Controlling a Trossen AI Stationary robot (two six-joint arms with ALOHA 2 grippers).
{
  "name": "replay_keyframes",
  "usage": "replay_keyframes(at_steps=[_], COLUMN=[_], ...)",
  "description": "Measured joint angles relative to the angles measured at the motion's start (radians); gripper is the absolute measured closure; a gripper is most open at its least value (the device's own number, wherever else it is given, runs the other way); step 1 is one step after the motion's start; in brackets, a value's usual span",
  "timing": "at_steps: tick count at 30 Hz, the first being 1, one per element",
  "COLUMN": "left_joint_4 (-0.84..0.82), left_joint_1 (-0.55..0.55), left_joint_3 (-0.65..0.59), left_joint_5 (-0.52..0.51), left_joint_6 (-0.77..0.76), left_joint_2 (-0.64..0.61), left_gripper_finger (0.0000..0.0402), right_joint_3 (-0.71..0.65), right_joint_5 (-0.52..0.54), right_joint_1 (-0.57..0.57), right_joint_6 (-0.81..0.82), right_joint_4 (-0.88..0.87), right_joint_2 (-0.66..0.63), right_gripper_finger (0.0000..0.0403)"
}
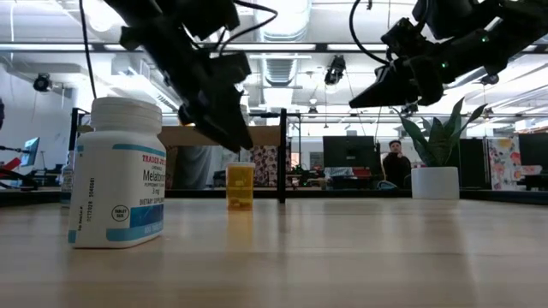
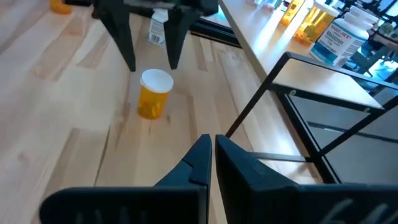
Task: Pick and place medicine bottles onto shelf by color
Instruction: Put the right large orange pill bottle on the shelf aligned with the other large orange pill bottle
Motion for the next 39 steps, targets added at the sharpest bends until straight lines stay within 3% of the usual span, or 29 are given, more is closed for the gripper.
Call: replay_keyframes(at_steps=[16, 29, 34, 39], left_joint_4=[-0.002, -0.005, -0.117, -0.332], left_joint_1=[0.006, 0.006, 0.008, 0.022], left_joint_3=[0.015, 0.015, 0.092, 0.22], left_joint_5=[-0.065, -0.04, -0.004, -0.005], left_joint_6=[0.0, 0.023, 0.052, 0.049], left_joint_2=[0.093, 0.088, 0.011, -0.108], left_gripper_finger=[0.0135, 0.0215, 0.021, 0.0209], right_joint_3=[-0.006, -0.006, -0.008, -0.009], right_joint_5=[-0.001, -0.001, -0.001, -0.001], right_joint_1=[0.0, 0.0, 0.0, 0.0], right_joint_6=[-0.004, -0.004, -0.005, -0.005], right_joint_4=[0.004, 0.007, 0.007, 0.007], right_joint_2=[0.001, 0.002, 0.002, 0.002], right_gripper_finger=[0.039, 0.039, 0.039, 0.039])
